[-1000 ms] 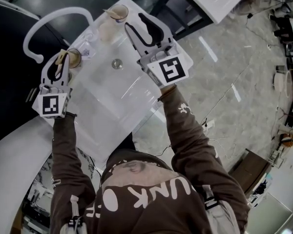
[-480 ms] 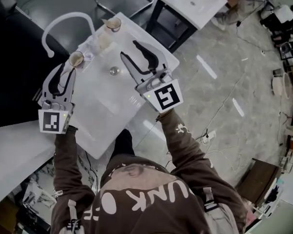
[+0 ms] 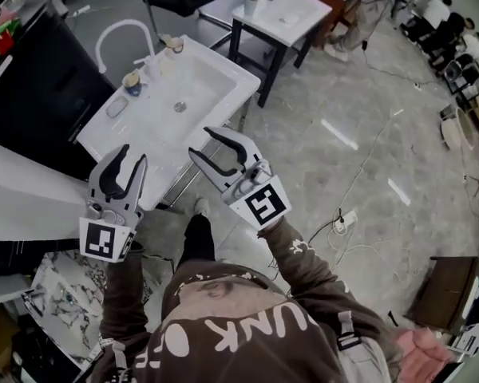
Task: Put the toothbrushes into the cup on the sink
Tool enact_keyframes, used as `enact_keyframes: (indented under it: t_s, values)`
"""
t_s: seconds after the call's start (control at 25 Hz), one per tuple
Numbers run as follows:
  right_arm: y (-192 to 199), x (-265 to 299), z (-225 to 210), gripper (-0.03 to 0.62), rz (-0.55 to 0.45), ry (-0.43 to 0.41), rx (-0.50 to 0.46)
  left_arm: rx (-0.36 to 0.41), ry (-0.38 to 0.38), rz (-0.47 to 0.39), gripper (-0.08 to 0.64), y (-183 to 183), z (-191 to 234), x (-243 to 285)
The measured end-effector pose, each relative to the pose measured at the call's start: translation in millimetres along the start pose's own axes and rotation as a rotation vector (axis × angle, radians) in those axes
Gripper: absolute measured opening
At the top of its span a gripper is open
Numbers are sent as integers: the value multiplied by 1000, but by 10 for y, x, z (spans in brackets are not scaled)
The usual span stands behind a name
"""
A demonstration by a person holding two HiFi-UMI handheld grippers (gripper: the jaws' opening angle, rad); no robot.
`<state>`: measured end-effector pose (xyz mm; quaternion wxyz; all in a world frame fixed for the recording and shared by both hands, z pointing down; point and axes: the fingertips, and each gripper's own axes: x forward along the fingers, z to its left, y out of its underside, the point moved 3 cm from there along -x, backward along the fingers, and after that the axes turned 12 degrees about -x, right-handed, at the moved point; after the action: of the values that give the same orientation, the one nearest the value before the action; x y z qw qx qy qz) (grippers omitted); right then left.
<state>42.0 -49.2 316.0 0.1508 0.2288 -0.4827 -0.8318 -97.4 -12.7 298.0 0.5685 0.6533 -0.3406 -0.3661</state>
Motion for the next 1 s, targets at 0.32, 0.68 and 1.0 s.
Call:
enact_keyframes:
  t_s: [0.32,0.68,1.0]
  values:
    - [-631,-895,806,170,84,-59,-24,5,28,13,126,-295,-916,-905]
    - [-874,-1015,1506,153,114,-104,-12,-32,32,16,126,-373,-1088,-1504]
    - [-1109,-873,1810,38,105,-26,-37,-56,63,-4,126,-328,-908,-1874]
